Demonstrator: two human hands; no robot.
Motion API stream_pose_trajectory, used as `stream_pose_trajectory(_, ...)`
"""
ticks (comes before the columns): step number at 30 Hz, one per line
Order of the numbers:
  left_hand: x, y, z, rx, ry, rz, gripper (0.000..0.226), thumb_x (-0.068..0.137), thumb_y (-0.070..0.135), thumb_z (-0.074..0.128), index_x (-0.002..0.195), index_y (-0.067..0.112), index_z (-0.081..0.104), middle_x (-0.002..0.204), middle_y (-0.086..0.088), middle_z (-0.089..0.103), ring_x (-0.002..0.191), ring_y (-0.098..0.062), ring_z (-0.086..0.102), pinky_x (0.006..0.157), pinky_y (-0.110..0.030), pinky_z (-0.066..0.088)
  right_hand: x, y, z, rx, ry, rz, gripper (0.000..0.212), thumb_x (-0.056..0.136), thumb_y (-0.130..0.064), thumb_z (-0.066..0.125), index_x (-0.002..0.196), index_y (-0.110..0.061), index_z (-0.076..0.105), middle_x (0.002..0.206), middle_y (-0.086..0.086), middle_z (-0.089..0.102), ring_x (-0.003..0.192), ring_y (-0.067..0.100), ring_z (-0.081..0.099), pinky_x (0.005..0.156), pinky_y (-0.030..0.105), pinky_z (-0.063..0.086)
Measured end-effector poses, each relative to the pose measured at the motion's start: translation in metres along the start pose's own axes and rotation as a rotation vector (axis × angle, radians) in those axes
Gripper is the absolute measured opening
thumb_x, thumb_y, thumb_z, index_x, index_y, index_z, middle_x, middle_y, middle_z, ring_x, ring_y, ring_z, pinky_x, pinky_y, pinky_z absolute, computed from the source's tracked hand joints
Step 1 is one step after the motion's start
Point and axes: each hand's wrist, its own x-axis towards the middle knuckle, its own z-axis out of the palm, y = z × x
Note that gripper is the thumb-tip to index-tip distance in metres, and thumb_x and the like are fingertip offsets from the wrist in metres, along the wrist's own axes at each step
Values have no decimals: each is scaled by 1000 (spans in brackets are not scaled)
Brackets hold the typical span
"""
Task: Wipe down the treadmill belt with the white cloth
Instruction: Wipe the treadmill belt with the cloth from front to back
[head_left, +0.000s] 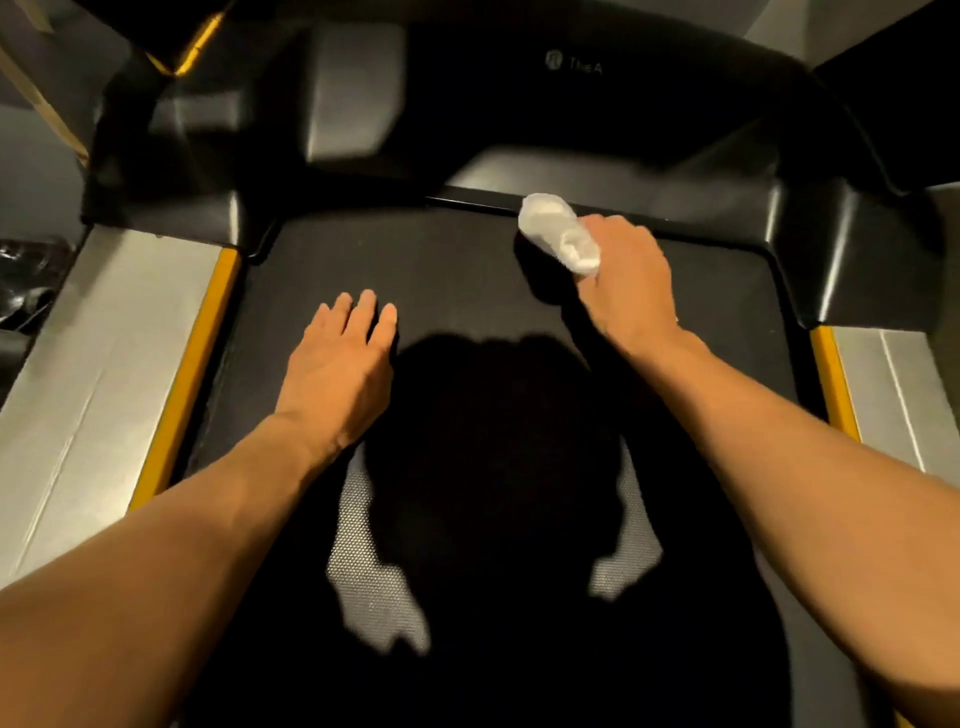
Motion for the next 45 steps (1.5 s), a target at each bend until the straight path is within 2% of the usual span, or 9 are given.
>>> stream_pose_trajectory(4,0,2,0,74,9,-26,61,86,23,62,140,1,45,143,-26,43,130,-47,41,106,-53,33,-11,10,15,-30,-215,169,24,87,-27,46,101,-12,59,99,10,60,97,34,55,75,38,40)
stream_pose_trajectory(9,0,10,8,40,11,-90,62,89,23,57,142,-1,38,146,-28,37,135,-47,32,113,-54,23,-65,-3,3,178,-26,-294,10,75,-10,66,83,-14,70,78,4,67,73,23,57,66,32,43)
stream_pose_trajectory(15,3,11,7,83,81,-53,47,97,33,41,138,9,45,134,-28,46,119,-49,44,99,-57,37,-25,39,11,47,-2,363,32,86,-26,34,102,-15,60,101,13,60,100,36,55,75,33,33)
stream_pose_trajectory(20,5,12,6,137,74,-48,49,98,37,36,142,15,44,130,-31,47,113,-53,46,94,-59,39,-82,4,3,280,-66,-175,39,82,-12,47,115,-18,67,110,6,64,102,23,57,83,27,39)
stream_pose_trajectory(26,6,14,4,121,69,-53,51,95,37,44,141,15,45,131,-31,47,115,-54,45,96,-62,38,-24,74,0,79,186,381,33,80,-1,45,108,-13,60,103,12,63,96,36,56,74,33,35)
stream_pose_trajectory(32,6,15,6,83,90,-79,47,99,37,37,139,15,47,129,-31,47,116,-54,44,98,-62,36,-66,29,1,119,-97,-58,27,86,-10,51,108,-17,67,99,3,65,92,24,58,76,33,44)
stream_pose_trajectory(36,7,17,6,82,60,-103,51,95,38,43,141,15,45,131,-31,45,120,-55,41,102,-63,33,-44,82,-13,149,219,306,34,81,-14,44,108,-16,63,104,10,67,98,34,60,82,43,49)
stream_pose_trajectory(39,10,25,3,68,29,-159,50,94,39,43,137,13,45,126,-29,45,118,-52,42,103,-62,33,-43,114,-16,3,192,517,28,83,-7,49,109,-10,60,107,19,63,99,41,57,81,42,45)
stream_pose_trajectory(45,13,38,5,-5,-1,-125,55,91,26,51,139,0,40,147,-21,37,135,-44,33,112,-55,25,-77,82,-6,-134,55,111,17,81,-13,52,90,-21,64,85,8,64,77,35,60,59,32,35)
